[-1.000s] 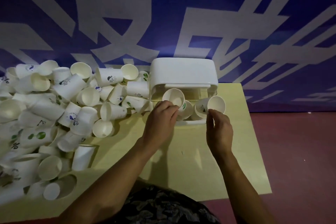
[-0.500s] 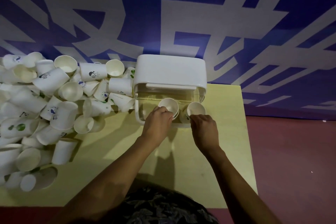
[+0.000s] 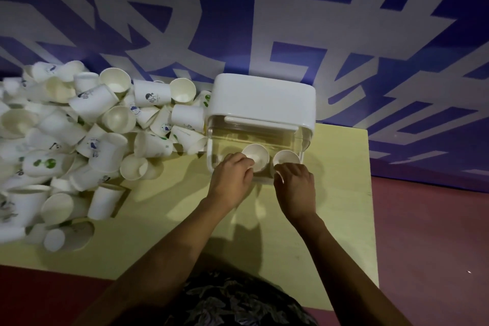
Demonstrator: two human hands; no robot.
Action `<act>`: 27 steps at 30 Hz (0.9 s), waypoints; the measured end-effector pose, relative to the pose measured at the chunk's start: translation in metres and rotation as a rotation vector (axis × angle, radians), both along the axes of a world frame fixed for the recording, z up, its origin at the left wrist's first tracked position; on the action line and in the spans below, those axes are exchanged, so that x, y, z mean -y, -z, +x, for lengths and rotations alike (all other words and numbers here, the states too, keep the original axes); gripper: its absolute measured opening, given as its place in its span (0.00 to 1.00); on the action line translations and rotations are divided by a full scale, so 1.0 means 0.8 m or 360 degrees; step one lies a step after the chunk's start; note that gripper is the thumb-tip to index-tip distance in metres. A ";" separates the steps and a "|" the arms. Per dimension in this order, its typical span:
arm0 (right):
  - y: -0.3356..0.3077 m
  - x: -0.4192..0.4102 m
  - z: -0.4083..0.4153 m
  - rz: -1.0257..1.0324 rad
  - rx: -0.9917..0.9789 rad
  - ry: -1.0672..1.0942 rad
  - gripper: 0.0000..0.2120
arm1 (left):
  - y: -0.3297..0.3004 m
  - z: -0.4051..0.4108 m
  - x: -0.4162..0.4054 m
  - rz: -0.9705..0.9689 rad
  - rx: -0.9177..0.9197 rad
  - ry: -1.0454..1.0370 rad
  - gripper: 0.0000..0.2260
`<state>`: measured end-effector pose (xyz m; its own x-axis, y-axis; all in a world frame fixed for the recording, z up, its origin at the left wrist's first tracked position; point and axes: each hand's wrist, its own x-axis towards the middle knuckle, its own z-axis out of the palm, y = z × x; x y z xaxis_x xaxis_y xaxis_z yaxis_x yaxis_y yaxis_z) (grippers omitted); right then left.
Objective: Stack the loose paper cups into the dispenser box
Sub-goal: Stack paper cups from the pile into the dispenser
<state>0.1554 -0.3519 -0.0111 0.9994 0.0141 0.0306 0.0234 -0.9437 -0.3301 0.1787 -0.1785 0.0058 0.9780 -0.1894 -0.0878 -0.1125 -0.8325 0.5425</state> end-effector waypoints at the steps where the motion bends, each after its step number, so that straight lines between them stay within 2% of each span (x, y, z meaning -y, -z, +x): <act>1: -0.007 -0.009 -0.001 0.0059 0.0043 -0.0016 0.08 | -0.002 -0.005 -0.011 -0.0026 0.0013 -0.0064 0.10; 4: -0.019 -0.045 -0.004 0.0407 0.0049 -0.0076 0.06 | -0.004 -0.022 -0.056 -0.0091 0.0038 -0.0305 0.07; 7: -0.018 -0.096 -0.003 0.0810 -0.0216 -0.0047 0.06 | 0.003 -0.037 -0.117 -0.0128 0.0029 -0.0614 0.07; 10: -0.013 -0.150 0.005 0.0964 -0.0455 0.0017 0.06 | 0.013 -0.043 -0.177 -0.0032 -0.0087 -0.0832 0.12; 13: -0.009 -0.202 0.022 0.1186 -0.0697 0.0274 0.05 | 0.020 -0.040 -0.225 0.0099 -0.0135 -0.0891 0.17; 16: -0.006 -0.246 0.042 0.1542 -0.0881 0.0689 0.03 | 0.028 -0.030 -0.260 0.0093 -0.0181 -0.0891 0.19; 20: 0.009 -0.285 0.067 0.1739 -0.0878 0.1024 0.11 | 0.039 -0.016 -0.292 -0.0034 -0.0251 -0.0716 0.14; 24: 0.008 -0.308 0.085 0.1856 -0.0837 0.1247 0.02 | 0.040 -0.006 -0.310 -0.0056 -0.0275 -0.0569 0.08; 27: 0.008 -0.320 0.093 0.1900 -0.0805 0.1326 0.03 | 0.036 -0.002 -0.320 -0.0038 -0.0263 -0.0447 0.03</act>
